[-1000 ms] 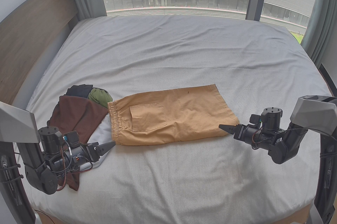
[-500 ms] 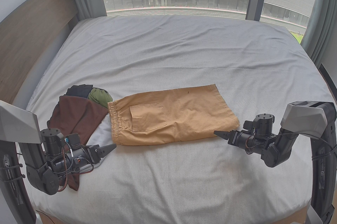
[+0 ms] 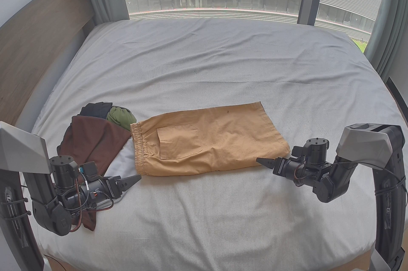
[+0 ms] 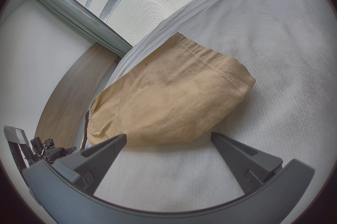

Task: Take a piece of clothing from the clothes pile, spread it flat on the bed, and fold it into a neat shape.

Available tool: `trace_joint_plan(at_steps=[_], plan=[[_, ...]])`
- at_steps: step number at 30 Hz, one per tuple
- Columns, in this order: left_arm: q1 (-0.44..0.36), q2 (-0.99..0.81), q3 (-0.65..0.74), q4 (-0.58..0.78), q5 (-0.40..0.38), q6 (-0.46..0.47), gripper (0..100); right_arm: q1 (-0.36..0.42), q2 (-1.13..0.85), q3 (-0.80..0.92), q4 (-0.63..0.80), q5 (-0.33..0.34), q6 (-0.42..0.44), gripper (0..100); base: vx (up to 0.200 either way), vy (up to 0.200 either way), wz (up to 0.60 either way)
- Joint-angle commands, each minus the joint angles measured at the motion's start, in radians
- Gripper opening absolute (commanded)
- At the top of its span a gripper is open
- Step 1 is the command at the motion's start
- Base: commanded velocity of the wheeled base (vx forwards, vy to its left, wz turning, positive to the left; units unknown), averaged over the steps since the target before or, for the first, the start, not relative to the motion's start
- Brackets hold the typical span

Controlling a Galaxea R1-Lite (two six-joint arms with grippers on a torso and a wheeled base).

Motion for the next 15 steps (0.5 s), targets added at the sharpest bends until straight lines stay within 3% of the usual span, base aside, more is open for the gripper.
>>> trace_joint_plan(at_steps=[1,15], plan=[[0.002,0.004,-0.001,-0.001,-0.005,-0.001,100,0.003,0.01,-0.011,0.002,-0.004,0.0,100,0.0,0.0,0.0],[0.001,0.005,-0.004,-0.001,-0.007,0.0,100,0.056,0.118,-0.16,0.014,-0.049,0.028,100,0.0,0.0,0.0]])
